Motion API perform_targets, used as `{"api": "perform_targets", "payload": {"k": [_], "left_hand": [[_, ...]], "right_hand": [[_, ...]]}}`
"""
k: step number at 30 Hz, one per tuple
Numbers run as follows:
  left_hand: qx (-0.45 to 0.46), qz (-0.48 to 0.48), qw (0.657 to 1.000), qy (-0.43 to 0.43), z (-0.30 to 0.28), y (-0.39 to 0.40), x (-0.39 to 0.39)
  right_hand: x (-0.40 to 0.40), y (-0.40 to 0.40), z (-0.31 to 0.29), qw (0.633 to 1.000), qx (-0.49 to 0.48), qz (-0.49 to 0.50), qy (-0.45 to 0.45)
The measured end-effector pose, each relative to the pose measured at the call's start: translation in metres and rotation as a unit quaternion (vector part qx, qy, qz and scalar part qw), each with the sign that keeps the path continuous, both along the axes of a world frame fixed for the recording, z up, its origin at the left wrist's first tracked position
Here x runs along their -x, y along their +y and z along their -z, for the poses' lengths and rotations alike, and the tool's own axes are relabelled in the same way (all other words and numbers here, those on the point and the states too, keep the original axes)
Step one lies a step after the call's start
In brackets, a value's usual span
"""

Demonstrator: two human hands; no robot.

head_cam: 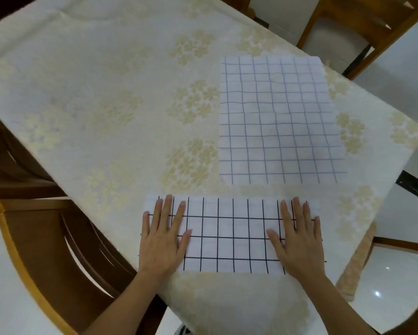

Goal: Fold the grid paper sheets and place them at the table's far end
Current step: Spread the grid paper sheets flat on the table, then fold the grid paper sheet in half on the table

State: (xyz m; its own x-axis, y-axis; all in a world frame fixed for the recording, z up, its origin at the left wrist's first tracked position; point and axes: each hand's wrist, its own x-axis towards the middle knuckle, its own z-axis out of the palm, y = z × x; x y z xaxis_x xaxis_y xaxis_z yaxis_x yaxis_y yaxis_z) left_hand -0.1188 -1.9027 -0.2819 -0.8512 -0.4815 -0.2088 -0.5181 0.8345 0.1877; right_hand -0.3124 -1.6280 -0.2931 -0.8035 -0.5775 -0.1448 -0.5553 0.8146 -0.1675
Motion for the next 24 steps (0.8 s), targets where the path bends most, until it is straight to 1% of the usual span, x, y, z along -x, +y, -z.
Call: {"api": "perform_targets", "payload": {"k": [8, 11, 14, 17, 21, 24], "left_hand": [[0.018, -0.004, 0.999, -0.032, -0.003, 0.001, 0.0], [0.026, -0.041, 0.998, -0.026, -0.016, 0.006, -0.001], [0.042, -0.094, 0.994, -0.036, -0.032, 0.017, -0.01], [0.039, -0.164, 0.984, -0.063, -0.045, 0.029, -0.024], [-0.009, -0.258, 0.964, -0.057, -0.051, 0.041, -0.039], [-0.029, -0.295, 0.952, -0.069, -0.053, 0.045, -0.042]], "right_hand": [[0.0, 0.004, -0.003, 1.0, 0.006, -0.007, -0.027], [0.004, -0.004, -0.012, 0.999, 0.025, -0.035, -0.02], [0.008, -0.025, -0.021, 0.987, 0.038, -0.154, -0.016], [0.01, -0.058, -0.026, 0.959, 0.022, -0.282, -0.023], [0.004, -0.107, -0.03, 0.902, 0.009, -0.431, -0.026], [-0.007, -0.148, -0.028, 0.857, 0.009, -0.515, -0.019]]}}
